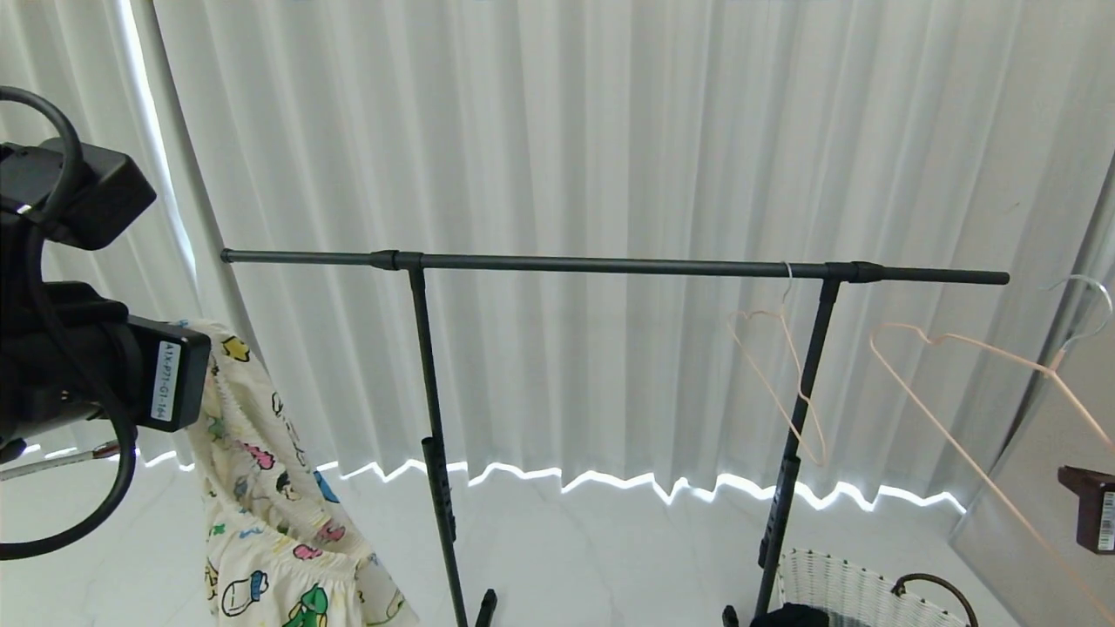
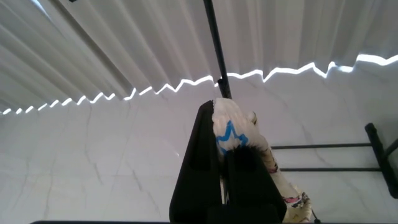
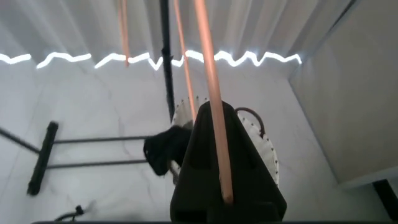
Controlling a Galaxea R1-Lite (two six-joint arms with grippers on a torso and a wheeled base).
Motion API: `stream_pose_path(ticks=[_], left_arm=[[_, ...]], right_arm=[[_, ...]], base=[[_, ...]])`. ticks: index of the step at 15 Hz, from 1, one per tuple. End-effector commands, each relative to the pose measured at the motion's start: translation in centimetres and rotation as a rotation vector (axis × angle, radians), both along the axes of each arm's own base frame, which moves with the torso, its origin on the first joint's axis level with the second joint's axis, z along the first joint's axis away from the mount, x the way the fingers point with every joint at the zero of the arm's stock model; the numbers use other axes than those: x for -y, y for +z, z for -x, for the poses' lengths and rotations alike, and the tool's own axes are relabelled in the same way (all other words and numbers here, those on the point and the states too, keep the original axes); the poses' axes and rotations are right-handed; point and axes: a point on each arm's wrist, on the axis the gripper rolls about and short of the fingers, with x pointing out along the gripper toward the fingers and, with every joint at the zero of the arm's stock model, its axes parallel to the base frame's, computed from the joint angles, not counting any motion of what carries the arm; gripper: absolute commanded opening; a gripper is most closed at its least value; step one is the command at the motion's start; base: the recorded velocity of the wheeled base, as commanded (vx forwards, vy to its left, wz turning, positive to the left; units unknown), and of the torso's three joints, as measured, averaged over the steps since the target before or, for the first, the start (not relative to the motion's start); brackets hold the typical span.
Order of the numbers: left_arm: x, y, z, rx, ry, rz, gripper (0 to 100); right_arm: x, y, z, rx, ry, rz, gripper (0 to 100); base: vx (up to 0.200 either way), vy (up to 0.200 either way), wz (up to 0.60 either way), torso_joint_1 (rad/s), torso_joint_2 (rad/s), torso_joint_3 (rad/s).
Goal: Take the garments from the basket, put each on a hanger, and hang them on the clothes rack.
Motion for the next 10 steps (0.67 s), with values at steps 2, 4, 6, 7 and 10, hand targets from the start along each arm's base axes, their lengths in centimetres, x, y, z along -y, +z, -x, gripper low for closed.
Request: stream_pose_path(ticks=[2,4,6,7,10], left_arm=[[0.3,-0.1,0.1,-0.004,-0.02,-0.001,0],[0.6,-0.4,0.1,-0.014,-0.035,-0.003,0],[1.2,-1.0,-0.6,-0.045,-0.05,-0.017,0],[1.4,-1.4,-1.2,-0.065,-0.046,-0.027,0],[2.9,-3.8,-4.5,-0.153,0.071,-0.083,0]], right_arm=[[-1.2,0.9,2.3,0.055,0.149,-0.004,0],[-2.4,1.1,3.6,0.053,0.297,-0.021,0],[-4.0,1.7,4.4,0.049,0.5,-0.046,0],[-4.7,1.9,4.6,0.043,0.585,-0.057,0],[-8.5,1.1,6.2,-0.072,0.935,-0.061,0]], base=[[0.0,0.0,0.0,0.0,0.0,0.0],[0.0,0.0,0.0,0.0,0.0,0.0],[0.0,0.0,0.0,0.0,0.0,0.0],[0.0,0.0,0.0,0.0,0.0,0.0],[0.0,0.0,0.0,0.0,0.0,0.0]])
